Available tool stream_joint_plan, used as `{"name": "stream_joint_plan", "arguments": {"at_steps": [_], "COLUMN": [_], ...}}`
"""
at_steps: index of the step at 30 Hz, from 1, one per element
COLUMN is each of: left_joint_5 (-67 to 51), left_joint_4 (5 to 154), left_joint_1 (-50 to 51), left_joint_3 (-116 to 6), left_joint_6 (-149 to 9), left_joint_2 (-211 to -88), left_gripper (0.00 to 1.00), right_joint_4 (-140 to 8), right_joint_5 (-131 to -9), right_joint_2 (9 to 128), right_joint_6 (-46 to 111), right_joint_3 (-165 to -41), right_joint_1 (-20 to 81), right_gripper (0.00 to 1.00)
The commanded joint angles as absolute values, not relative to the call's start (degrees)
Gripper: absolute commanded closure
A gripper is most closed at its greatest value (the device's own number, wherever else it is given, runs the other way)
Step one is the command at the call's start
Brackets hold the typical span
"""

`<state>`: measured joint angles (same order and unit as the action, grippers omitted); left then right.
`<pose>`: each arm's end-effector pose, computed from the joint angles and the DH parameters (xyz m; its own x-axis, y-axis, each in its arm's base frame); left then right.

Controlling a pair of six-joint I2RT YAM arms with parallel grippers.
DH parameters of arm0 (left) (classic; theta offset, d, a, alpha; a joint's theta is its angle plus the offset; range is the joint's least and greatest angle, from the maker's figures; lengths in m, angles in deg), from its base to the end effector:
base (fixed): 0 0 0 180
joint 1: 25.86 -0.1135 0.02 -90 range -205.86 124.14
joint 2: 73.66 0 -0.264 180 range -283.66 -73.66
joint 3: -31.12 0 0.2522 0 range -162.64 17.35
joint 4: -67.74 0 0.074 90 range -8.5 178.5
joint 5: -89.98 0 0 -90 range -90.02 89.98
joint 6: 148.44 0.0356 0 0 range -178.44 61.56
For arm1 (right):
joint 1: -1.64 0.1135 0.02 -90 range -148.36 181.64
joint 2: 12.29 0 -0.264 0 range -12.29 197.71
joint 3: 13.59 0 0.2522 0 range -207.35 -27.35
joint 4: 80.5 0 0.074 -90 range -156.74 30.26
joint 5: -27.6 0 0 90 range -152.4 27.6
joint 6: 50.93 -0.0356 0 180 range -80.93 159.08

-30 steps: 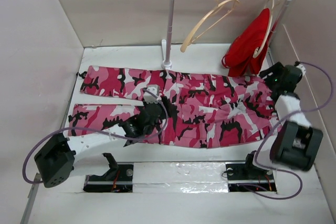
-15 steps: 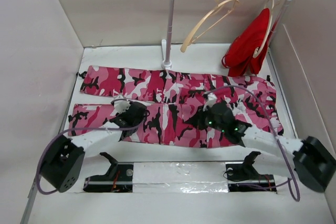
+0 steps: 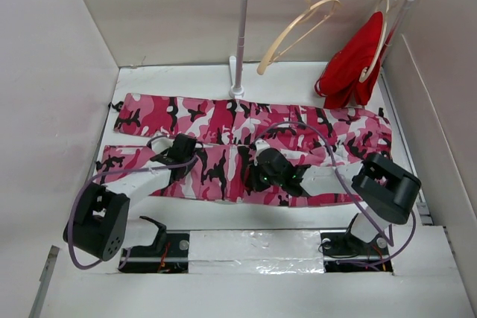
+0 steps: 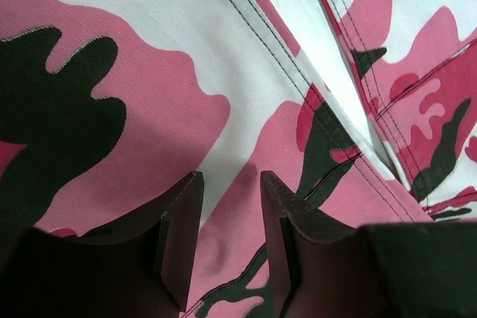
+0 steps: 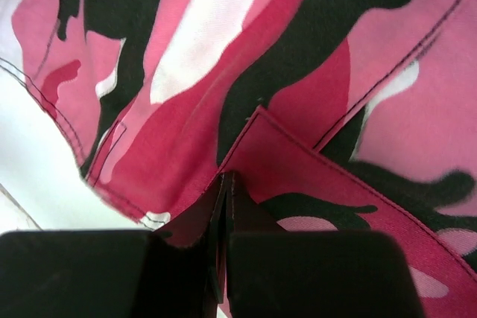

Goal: Place the trousers on the hanger
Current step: Flatten out the trousers at the center of the board.

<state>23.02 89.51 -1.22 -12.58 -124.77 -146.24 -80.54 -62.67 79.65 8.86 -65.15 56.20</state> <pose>0.2144 -0.0830 0.1610 -0.4270 -0.7314 -0.5317 -0.5803 0.6726 -0.4592 0.1765 0.2483 0.1430 -0.7354 -0.1655 -0.6572 -0.5170 0.7639 0.3862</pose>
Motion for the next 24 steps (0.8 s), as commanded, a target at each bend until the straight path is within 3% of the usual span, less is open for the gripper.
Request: {"name": "stream_joint_plan", "arguments": {"at_steps": [1,8,12,14,16,19,21,24], "left_joint_5": [20.9,24.5,29.1,32.2,32.8,30.6,28.2,22.8], "left_joint_4": [91.6,92.0,94.8,96.5,98.8,101.5,102.2,105.0], "left_joint_1": [-3.1,-3.1,-1.7,-2.6,-4.6,-11.7,-19.9,-31.5], "left_joint_3": [-13.8,-20.5,-18.8,-17.0,-15.6,-12.9,-11.6,-12.1], "left_joint_6": [-122.6,-117.9,-117.6,-118.6,-119.6,-121.7,-120.9,-120.2], "left_joint_2": [-149.1,-151.1,-138.1,-132.5,-125.0,-118.1,-116.0,-115.5], "left_gripper": [0.65,0.65,0.58,0.55,0.53,0.56,0.59,0.74], "right_joint_4": [-81.7,-82.3,-81.8,-80.4,-76.6,-71.1,-70.8,-74.7], "right_joint_5": [-60.6,-58.3,-57.6,-57.6,-58.1,-57.5,-57.0,-58.5], "right_joint_2": [82.3,83.1,79.8,75.9,73.2,69.2,67.3,64.4], "right_joint_6": [10.0,8.1,8.8,11.2,13.6,18.8,21.1,21.3], "right_joint_3": [-67.3,-69.8,-68.8,-69.2,-70.6,-74.3,-74.3,-71.1], "right_joint_1": [56.4,55.9,56.5,57.0,57.5,58.2,58.2,56.7], "right_gripper": [0.98,0.99,0.95,0.83,0.6,0.47,0.48,0.85]}}
